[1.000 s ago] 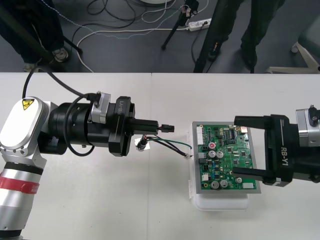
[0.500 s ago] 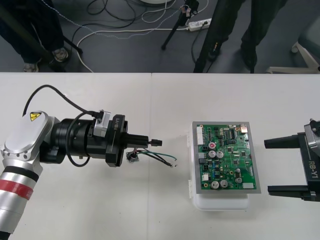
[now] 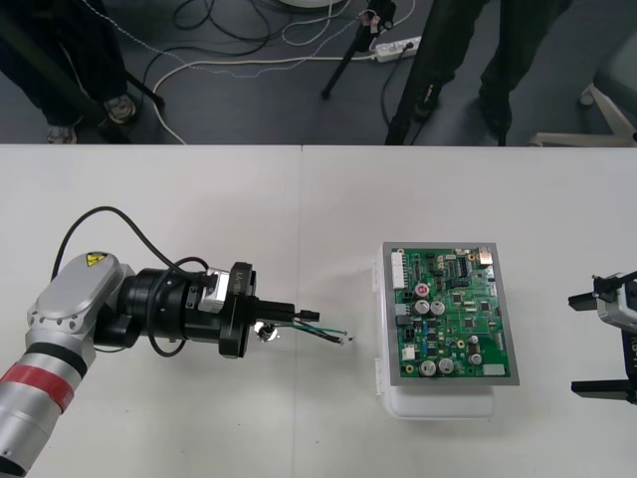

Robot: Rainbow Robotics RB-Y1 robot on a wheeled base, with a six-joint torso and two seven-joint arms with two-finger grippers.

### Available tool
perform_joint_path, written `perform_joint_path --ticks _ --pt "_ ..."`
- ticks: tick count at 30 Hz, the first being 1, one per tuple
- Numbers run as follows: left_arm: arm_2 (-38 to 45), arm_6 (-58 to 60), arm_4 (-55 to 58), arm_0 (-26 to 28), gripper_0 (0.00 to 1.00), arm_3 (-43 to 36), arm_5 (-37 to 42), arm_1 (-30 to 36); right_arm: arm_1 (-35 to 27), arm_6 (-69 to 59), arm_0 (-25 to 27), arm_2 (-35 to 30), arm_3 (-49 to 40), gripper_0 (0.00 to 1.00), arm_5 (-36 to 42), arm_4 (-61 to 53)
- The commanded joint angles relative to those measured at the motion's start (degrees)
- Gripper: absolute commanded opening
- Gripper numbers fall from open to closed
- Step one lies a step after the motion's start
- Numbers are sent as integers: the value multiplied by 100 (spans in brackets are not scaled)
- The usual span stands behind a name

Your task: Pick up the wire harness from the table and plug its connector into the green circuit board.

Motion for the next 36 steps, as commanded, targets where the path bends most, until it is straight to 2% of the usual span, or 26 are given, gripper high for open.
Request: perform_joint_path --ticks 1,10,19,26,36 --pt "-280 -312 100 -226 0 25 -138 145 -182 -71 108 -69 -253 100 -42 563" --pt "-869 -497 469 -253 0 25 214 110 -182 25 -261 502 -279 100 -42 1732" --pt "-869 -594 443 -314 0 25 512 -40 -182 184 -577 1082 -279 100 -42 2629" --pt "-878 -638 417 -376 0 25 750 -207 -182 298 -709 1249 -270 100 -42 2787" --pt "-957 -690 364 -481 0 16 1154 -418 -182 403 -1210 1724 2 100 -33 2927"
